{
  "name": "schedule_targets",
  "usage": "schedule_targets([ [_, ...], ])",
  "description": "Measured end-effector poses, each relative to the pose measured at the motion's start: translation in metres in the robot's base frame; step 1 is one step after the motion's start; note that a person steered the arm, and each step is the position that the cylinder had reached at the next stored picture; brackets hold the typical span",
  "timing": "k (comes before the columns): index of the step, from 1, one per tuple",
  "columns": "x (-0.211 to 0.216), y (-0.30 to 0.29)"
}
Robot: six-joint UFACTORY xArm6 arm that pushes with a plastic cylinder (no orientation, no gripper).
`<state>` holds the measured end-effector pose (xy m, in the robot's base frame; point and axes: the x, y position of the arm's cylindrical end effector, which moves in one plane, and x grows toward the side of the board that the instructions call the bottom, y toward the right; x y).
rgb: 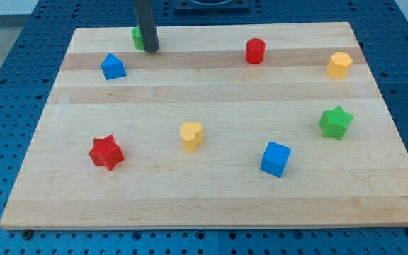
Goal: Push the green circle to the top left of the board
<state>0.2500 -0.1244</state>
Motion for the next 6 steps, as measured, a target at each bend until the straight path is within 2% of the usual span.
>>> schedule_targets([
  [4,-0.043,-0.001],
  [6,-0.042,-0.038],
])
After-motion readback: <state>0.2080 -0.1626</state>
